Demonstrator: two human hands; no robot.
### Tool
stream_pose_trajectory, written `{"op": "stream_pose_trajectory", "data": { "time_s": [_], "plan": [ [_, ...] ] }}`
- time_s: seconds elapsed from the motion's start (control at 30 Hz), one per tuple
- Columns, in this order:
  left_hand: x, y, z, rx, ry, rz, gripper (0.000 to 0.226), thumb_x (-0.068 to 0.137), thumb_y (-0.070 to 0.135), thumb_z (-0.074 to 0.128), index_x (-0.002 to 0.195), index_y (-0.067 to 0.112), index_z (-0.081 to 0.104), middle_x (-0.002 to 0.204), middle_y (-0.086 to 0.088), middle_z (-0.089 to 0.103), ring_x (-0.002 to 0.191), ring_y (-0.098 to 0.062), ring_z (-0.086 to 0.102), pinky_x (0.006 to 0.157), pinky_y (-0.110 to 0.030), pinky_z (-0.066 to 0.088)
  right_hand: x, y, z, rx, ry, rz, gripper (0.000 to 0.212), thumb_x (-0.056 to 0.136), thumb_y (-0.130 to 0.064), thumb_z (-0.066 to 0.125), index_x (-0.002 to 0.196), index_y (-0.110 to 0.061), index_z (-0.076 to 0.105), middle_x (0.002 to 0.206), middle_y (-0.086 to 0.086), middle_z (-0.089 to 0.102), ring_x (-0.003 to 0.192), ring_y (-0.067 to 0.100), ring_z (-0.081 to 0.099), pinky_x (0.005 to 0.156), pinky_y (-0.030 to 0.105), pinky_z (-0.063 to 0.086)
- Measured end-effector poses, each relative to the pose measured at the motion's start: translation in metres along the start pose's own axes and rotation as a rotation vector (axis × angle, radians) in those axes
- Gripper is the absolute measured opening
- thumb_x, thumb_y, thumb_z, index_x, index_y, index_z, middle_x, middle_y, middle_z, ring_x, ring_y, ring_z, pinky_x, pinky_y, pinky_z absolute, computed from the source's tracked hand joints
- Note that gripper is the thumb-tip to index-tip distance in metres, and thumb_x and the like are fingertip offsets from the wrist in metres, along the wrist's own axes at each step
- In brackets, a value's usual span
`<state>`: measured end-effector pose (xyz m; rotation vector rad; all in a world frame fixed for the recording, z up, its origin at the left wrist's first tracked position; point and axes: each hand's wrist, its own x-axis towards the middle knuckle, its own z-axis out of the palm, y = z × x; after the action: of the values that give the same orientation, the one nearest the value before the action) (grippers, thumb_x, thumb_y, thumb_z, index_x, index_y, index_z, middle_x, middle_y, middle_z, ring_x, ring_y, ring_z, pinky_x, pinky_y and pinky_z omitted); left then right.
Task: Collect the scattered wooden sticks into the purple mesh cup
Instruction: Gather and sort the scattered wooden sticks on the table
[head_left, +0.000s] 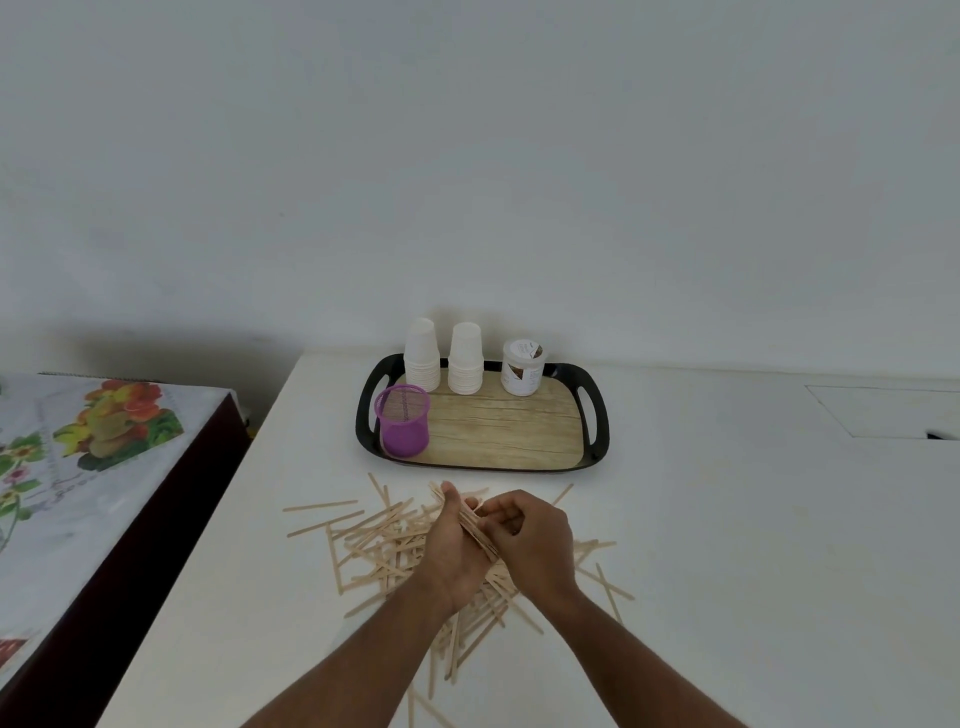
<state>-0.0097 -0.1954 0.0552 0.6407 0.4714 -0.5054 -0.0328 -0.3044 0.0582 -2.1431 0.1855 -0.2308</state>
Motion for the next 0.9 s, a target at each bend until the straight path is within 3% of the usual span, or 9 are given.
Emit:
{"op": "stream_pose_trajectory", "data": {
  "time_s": [0.1,0.2,0.33,0.43,0.53,0.63,0.7,0.77,0.9],
  "plan": [
    [-0.002,-0.002,0.003,0.047,-0.023,0.007,0.057,0.110,0.042,0.035,0.124,-0.009,0.055,0.128,-0.033,0.064,0.118,-0.042,0.066,0.105,-0.051,0.050,-0.004,0.002,0.004,-0.080,0.022,-0.071,0.004,0.086,-0.039,0.079,0.088,-0.036,0.077,0.078,-0.022,0.074,0.078,-0.003,0.070,0.075,0.021,0.058],
    [-0.004,-0.001,0.003,0.123,0.019,0.062,0.041,0.112,0.023,0.034,0.116,-0.010,0.058,0.098,-0.020,0.074,0.088,-0.033,0.073,0.090,-0.042,0.053,-0.006,0.010,0.003,-0.070,0.094,-0.064,0.010,0.097,-0.037,0.068,0.093,-0.035,0.076,0.086,-0.022,0.073,0.087,0.000,0.068,0.080,0.027,0.057],
    [-0.009,-0.003,0.014,0.200,0.068,0.191,0.014,0.111,0.016,0.040,0.103,0.008,0.047,0.072,-0.003,0.051,0.066,-0.017,0.051,0.070,-0.034,0.047,-0.007,0.017,-0.001,0.500,0.226,0.391,0.025,0.105,-0.038,0.056,0.100,-0.023,0.075,0.097,-0.005,0.076,0.092,0.010,0.070,0.088,0.036,0.059],
    [-0.020,-0.010,0.035,0.355,-0.024,0.300,0.014,0.110,0.020,0.043,0.104,0.010,0.051,0.074,0.000,0.053,0.067,-0.013,0.053,0.074,-0.034,0.051,-0.009,0.017,-0.004,1.216,0.113,0.741,0.052,0.106,-0.048,0.048,0.119,-0.002,0.068,0.107,0.019,0.076,0.101,0.030,0.073,0.097,0.044,0.056],
    [-0.033,-0.016,0.051,0.481,-0.091,0.413,0.012,0.108,0.022,0.050,0.110,0.012,0.056,0.077,0.002,0.059,0.073,-0.010,0.060,0.078,-0.029,0.054,-0.011,0.009,-0.011,1.613,-0.085,0.789,0.071,0.105,-0.060,0.035,0.128,-0.001,0.066,0.126,0.022,0.071,0.122,0.035,0.066,0.115,0.047,0.043],
    [-0.039,-0.020,0.059,0.524,-0.088,0.511,0.012,0.105,0.018,0.055,0.113,0.011,0.062,0.078,0.007,0.067,0.078,-0.003,0.067,0.078,-0.020,0.056,-0.004,-0.004,-0.020,1.724,-0.122,0.733,0.074,0.107,-0.056,0.029,0.114,-0.001,0.078,0.128,0.024,0.070,0.116,0.038,0.071,0.103,0.049,0.048],
    [-0.043,-0.022,0.063,0.490,-0.076,0.505,0.011,0.105,0.016,0.056,0.111,0.013,0.064,0.082,0.003,0.068,0.085,-0.010,0.068,0.087,-0.031,0.059,-0.001,-0.007,-0.021,1.727,-0.125,0.702,0.072,0.109,-0.050,0.029,0.102,-0.002,0.082,0.124,0.023,0.072,0.108,0.036,0.075,0.099,0.047,0.050],
    [-0.044,-0.024,0.066,0.510,-0.057,0.523,0.012,0.105,0.018,0.055,0.111,0.013,0.064,0.086,0.001,0.067,0.089,-0.013,0.067,0.094,-0.040,0.058,-0.001,-0.007,-0.020,1.729,-0.127,0.705,0.067,0.109,-0.044,0.030,0.104,-0.002,0.082,0.127,0.022,0.071,0.109,0.036,0.074,0.100,0.047,0.050],
    [-0.046,-0.023,0.061,0.753,-0.076,0.718,0.011,0.107,0.021,0.048,0.114,0.016,0.056,0.097,0.000,0.066,0.096,-0.012,0.067,0.092,-0.031,0.056,-0.001,-0.008,-0.015,1.731,-0.167,0.693,0.062,0.109,-0.042,0.029,0.122,0.000,0.073,0.125,0.023,0.071,0.109,0.037,0.074,0.094,0.045,0.051]
  ]
}}
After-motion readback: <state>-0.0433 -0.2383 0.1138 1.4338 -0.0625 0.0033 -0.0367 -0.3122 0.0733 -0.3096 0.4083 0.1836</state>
